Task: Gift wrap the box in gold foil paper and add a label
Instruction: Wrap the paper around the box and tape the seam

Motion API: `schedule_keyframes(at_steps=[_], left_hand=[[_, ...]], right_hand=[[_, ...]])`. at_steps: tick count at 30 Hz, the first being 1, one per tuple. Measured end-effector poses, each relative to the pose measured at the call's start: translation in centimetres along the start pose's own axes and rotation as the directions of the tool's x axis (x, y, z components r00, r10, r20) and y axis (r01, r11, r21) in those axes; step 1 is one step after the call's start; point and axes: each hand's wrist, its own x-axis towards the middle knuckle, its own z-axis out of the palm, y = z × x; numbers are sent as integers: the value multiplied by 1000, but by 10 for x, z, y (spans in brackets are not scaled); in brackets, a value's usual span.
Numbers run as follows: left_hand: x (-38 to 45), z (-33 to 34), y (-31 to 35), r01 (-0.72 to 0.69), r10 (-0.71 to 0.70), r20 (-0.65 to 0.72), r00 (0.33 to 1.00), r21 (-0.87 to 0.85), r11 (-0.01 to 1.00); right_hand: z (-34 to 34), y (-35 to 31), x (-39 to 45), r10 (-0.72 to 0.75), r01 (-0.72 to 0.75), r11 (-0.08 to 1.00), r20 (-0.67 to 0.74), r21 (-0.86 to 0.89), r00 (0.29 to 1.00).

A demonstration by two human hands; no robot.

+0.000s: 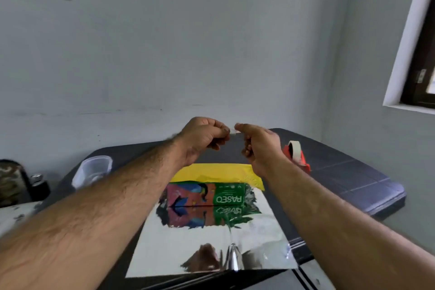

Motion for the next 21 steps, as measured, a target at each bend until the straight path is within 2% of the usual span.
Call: schedule_keyframes(at_steps=[1, 3, 5, 7, 8, 10, 12, 16, 19, 21], left_hand=[[-5, -14, 4, -5, 4, 9, 1000, 53, 999], [-18, -51, 6, 9, -14, 25, 1000, 161, 987], [-28, -87, 1, 46, -53, 29, 998, 223, 974], [-39, -118, -8, 93, -110, 47, 993, 268, 959], [-43, -130, -14, 115, -137, 59, 989, 283, 952], [-52, -143, -30, 125, -150, 64, 987, 298, 947], [-61, -147, -50, 77, -99, 49, 994, 334, 940], [-75, -146, -86, -81, 52, 67, 996, 571, 817], [-81, -142, -105, -174, 179, 57, 982, 635, 753], [-82, -141, -115, -229, 262, 52, 964, 664, 712]], right_hand=[[3, -2, -3, -80, 87, 984, 53, -152, 995], [10, 3, -7, -224, 279, 862, 176, -424, 959], [14, 10, -4, -314, 412, 728, 268, -547, 911], [17, 19, 2, -296, 513, 556, 421, -654, 857], [18, 26, 4, -226, 548, 447, 503, -707, 834], [23, 42, 0, -21, 602, 286, 624, -745, 781], [26, 62, -5, 81, 653, 153, 668, -742, 740], [31, 89, -15, 21, 753, -12, 753, -658, 658], [31, 101, -18, -80, 789, -34, 789, -613, 609], [31, 106, -19, -115, 793, -25, 790, -609, 603]])
